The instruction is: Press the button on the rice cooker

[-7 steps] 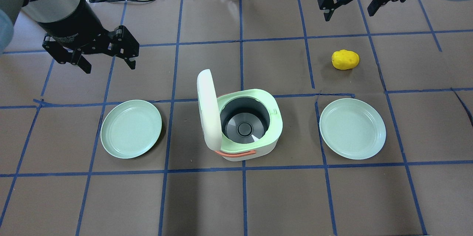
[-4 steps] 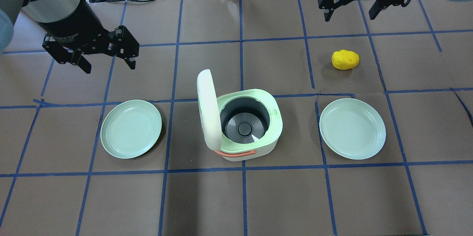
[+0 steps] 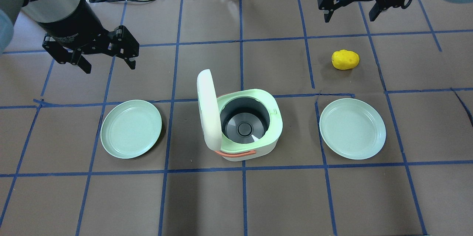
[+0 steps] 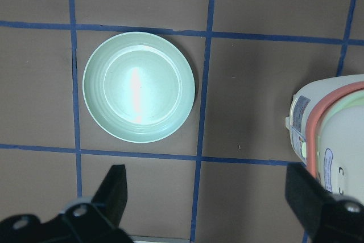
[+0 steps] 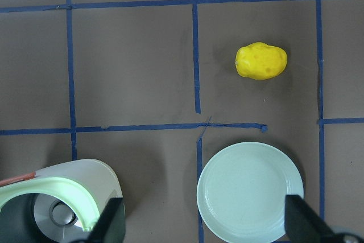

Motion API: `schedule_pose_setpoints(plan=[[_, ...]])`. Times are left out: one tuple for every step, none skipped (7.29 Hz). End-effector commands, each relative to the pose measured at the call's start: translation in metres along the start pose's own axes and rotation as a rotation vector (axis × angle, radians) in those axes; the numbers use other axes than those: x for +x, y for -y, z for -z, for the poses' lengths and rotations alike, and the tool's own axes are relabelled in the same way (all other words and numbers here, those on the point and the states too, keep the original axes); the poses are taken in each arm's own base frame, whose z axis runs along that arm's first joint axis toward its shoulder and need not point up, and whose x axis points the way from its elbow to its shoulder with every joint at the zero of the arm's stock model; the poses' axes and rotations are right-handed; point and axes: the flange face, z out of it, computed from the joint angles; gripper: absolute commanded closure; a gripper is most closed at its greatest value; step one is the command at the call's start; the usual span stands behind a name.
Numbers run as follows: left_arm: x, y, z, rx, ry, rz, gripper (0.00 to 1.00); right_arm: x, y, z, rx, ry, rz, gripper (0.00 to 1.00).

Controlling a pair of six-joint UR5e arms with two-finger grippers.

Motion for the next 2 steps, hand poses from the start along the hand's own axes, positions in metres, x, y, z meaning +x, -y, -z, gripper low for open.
schedule_pose_setpoints(plan=[[0.0,0.0,0.0,0.0,0.0,0.0,0.0,0.0002,-0.0004,-0.0003,-0.001,-0.002,0.0,0.0],[0.0,0.0,0.0,0.0,0.0,0.0,0.0,0.0002,-0.0005,-0.001,-0.002,-0.002,0.0,0.0]])
